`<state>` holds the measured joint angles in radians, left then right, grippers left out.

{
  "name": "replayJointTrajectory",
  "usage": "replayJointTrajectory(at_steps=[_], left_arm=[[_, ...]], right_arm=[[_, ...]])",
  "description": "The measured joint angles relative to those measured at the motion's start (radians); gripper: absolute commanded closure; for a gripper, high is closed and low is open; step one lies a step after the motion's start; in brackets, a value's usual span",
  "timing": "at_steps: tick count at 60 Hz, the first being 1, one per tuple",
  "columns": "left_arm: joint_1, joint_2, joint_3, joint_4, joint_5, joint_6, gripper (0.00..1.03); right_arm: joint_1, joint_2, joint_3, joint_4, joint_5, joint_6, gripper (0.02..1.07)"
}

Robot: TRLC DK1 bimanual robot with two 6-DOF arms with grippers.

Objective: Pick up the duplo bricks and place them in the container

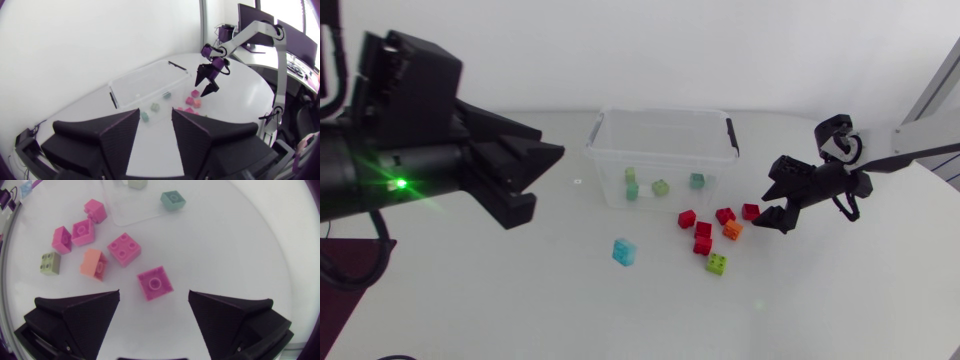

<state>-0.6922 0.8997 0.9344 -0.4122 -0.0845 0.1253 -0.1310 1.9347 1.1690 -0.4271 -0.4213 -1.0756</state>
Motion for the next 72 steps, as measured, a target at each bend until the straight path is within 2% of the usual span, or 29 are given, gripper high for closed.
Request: replayJointTrajectory(at_steps=[4, 9, 14, 20, 22, 23, 35, 45, 58, 72], left_arm=[[0.010, -0.042, -0.017, 0.002, 0.000, 0.007, 0.56], [0.009, -0.036, -0.019, 0.003, 0.000, 0.007, 0.56], [0.005, -0.003, -0.017, 0.003, 0.000, 0.006, 0.45], [-0.019, 0.056, 0.002, -0.002, 0.005, 0.007, 0.19], [-0.029, 0.087, 0.019, -0.026, 0.031, 0.011, 0.15], [-0.035, 0.108, 0.031, -0.042, 0.043, 0.015, 0.14], [-0.057, 0.269, 0.080, -0.121, 0.185, 0.101, 0.12], [-0.056, 0.383, 0.089, -0.137, 0.260, 0.188, 0.11], [-0.105, 0.524, 0.089, -0.116, 0.286, 0.296, 0.11], [-0.127, 0.613, 0.089, -0.031, 0.295, 0.378, 0.11]], right_arm=[[0.009, 0.013, 0.009, 0.000, 0.004, -0.003, 0.09], [0.020, 0.032, 0.020, 0.000, 0.008, -0.003, 0.15], [0.027, 0.061, 0.039, -0.001, 0.017, -0.003, 0.24], [0.027, 0.089, 0.058, -0.014, 0.024, -0.005, 0.56], [0.027, 0.091, 0.060, -0.019, 0.024, -0.007, 0.69], [0.027, 0.091, 0.060, -0.019, 0.024, -0.010, 0.72], [0.013, 0.068, 0.043, -0.024, 0.023, -0.010, 0.74], [-0.010, -0.076, -0.002, -0.082, -0.024, -0.010, 0.74], [0.010, -0.290, 0.004, -0.154, -0.078, 0.026, 0.74], [0.175, -0.357, 0.123, -0.172, -0.079, 0.174, 0.74]])
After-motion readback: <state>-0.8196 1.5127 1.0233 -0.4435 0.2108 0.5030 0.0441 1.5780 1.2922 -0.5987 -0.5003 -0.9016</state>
